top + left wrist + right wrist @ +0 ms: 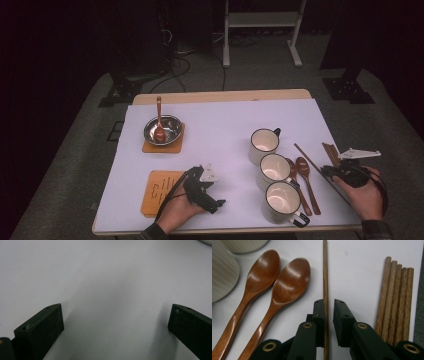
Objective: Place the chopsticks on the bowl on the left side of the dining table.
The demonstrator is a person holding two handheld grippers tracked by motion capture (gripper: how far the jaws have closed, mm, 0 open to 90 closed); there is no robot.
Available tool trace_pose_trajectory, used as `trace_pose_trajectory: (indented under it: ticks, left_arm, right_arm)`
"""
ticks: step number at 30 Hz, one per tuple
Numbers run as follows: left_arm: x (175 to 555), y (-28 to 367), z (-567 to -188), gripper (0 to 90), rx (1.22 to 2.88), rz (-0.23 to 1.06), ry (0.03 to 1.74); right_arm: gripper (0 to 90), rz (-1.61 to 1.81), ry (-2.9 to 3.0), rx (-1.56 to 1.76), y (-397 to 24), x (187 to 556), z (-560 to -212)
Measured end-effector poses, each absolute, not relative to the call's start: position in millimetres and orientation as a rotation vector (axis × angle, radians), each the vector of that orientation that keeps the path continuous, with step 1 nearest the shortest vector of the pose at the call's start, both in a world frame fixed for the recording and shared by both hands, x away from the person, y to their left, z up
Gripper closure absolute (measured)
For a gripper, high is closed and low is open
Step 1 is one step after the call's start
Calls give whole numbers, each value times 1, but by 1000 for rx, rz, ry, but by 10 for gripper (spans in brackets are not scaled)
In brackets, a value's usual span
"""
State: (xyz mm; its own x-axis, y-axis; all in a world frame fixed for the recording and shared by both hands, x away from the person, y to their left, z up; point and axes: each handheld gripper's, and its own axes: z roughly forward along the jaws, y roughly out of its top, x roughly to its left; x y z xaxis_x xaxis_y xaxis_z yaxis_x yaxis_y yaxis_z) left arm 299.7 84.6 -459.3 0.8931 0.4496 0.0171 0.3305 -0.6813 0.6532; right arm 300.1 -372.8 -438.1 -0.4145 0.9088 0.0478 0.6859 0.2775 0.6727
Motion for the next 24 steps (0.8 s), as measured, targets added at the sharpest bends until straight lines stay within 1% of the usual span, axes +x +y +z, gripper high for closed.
trace_pose_trajectory:
  ticks: [9,24]
  left_arm:
    - [300,85,-459,0,2378,230,557]
    - [300,85,-459,0,2378,230,557]
  right_arm:
    - [802,871,2222,1463,-376,293,-444]
    - [828,820,2217,1443,-370,294,-448]
